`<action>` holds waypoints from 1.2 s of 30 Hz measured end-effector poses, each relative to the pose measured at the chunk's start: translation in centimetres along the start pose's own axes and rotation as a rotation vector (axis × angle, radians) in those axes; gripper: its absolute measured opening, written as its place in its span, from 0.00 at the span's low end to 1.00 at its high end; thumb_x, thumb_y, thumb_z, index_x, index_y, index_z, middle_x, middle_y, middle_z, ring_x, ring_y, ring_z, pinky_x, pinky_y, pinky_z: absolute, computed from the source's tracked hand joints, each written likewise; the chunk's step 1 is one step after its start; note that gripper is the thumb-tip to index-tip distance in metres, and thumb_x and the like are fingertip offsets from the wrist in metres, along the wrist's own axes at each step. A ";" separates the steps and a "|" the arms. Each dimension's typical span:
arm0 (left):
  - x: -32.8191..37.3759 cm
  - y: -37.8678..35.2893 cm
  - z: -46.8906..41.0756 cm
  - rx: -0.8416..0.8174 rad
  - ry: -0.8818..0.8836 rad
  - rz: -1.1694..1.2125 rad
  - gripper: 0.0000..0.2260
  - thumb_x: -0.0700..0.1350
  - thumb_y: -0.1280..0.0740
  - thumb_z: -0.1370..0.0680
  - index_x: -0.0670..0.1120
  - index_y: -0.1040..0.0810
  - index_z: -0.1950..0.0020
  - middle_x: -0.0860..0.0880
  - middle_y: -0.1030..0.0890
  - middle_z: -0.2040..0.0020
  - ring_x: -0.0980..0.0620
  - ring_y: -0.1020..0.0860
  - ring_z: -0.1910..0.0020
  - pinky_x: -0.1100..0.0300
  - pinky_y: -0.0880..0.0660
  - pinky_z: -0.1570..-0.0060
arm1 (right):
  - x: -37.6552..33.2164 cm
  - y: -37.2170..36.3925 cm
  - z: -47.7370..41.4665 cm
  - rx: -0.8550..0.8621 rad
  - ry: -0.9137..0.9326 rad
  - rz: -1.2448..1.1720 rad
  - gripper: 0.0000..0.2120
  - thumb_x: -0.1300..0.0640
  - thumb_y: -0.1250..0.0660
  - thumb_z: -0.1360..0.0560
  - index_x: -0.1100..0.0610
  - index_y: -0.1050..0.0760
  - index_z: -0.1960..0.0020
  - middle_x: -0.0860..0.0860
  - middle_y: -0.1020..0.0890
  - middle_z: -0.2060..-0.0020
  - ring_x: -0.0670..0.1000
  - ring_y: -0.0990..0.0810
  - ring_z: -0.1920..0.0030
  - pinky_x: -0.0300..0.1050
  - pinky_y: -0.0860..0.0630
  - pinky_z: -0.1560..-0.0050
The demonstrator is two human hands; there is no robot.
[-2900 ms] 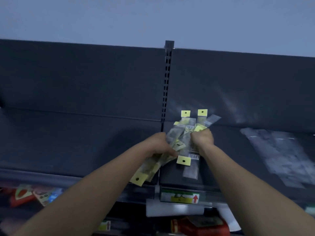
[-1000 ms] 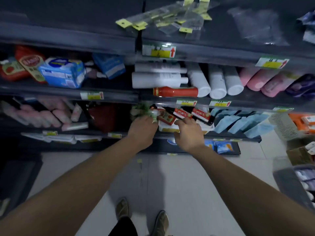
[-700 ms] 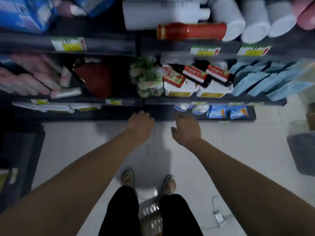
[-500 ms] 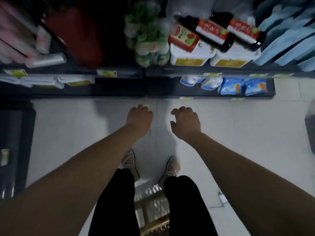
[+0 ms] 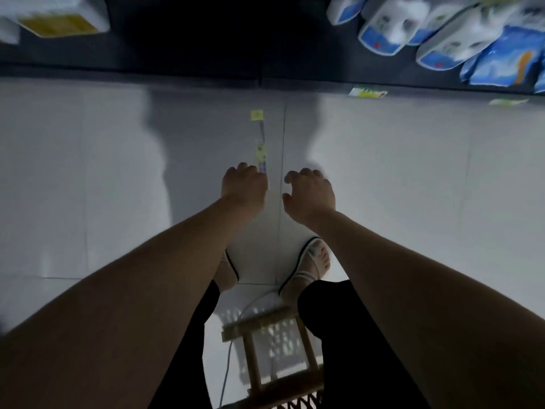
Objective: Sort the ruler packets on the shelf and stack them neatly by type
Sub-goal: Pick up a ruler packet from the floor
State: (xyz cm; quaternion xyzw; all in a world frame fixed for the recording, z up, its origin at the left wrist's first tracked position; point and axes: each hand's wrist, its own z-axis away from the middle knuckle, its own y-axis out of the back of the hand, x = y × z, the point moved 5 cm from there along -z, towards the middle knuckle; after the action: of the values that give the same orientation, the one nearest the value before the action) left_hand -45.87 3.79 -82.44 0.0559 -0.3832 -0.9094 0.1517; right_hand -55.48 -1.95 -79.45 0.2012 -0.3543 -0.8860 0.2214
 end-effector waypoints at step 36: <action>-1.0 -20.3 -16.8 0.041 0.401 0.890 0.08 0.47 0.33 0.23 0.43 0.21 0.51 0.43 0.18 0.52 0.44 0.20 0.51 0.54 0.25 0.53 | 5.5 -15.6 -17.1 -0.200 -0.211 -0.363 0.17 0.55 0.38 0.22 0.55 0.28 0.34 0.55 0.23 0.38 0.57 0.26 0.36 0.47 0.28 0.40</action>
State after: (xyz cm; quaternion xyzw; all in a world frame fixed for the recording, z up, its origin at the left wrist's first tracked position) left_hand -46.01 6.09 -108.75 0.0636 -0.3508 -0.7200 0.5954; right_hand -55.12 -3.99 -103.12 0.1449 -0.2440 -0.9581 0.0390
